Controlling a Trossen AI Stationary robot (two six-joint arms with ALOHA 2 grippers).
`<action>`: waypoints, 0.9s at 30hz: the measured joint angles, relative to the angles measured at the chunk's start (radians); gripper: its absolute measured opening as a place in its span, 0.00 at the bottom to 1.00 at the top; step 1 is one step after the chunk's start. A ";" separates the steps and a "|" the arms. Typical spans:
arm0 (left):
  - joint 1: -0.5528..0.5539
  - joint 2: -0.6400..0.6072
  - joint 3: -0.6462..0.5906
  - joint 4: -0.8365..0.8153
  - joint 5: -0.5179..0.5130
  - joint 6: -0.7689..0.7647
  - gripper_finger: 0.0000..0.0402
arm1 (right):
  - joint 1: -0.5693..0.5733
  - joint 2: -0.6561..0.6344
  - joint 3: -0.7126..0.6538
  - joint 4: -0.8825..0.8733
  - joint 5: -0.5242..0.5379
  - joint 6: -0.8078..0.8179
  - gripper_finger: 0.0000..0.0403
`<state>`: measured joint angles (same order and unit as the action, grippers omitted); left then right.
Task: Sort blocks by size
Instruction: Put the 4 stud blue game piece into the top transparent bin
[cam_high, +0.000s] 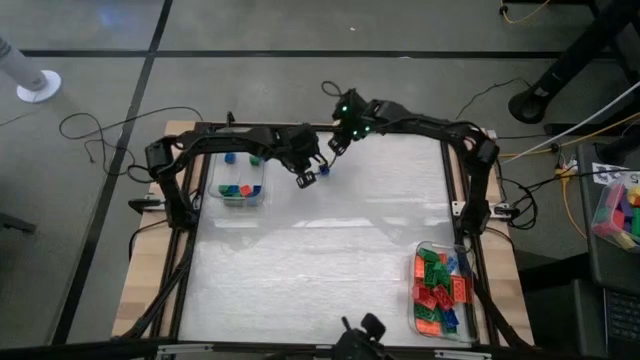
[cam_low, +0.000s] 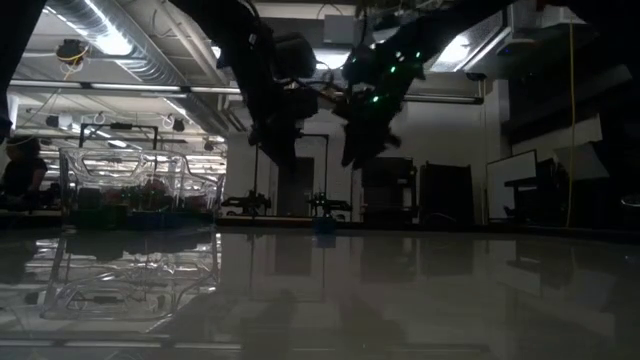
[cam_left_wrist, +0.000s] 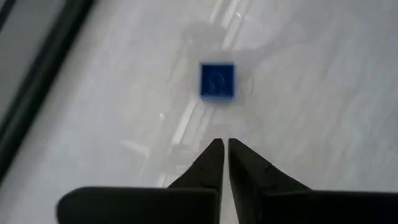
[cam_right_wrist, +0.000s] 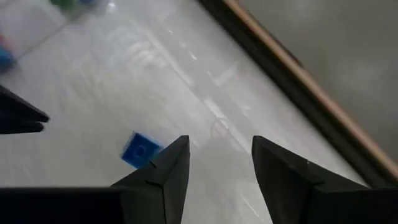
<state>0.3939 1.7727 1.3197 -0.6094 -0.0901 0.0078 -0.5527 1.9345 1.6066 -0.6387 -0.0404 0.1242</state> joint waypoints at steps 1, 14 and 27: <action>-0.003 0.007 -0.007 -0.001 0.001 0.002 0.04 | -0.008 -0.017 0.006 -0.028 0.010 -0.002 0.43; -0.015 0.114 -0.074 0.286 0.001 0.018 0.43 | -0.036 -0.244 0.019 -0.212 0.017 -0.030 0.43; -0.007 0.237 -0.074 0.432 -0.001 0.075 0.58 | 0.026 -0.418 0.017 -0.421 -0.079 -0.055 0.43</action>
<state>0.3872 2.0094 1.2461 -0.1775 -0.0911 0.0826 -0.5270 1.5170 1.6234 -1.0600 -0.1195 0.0692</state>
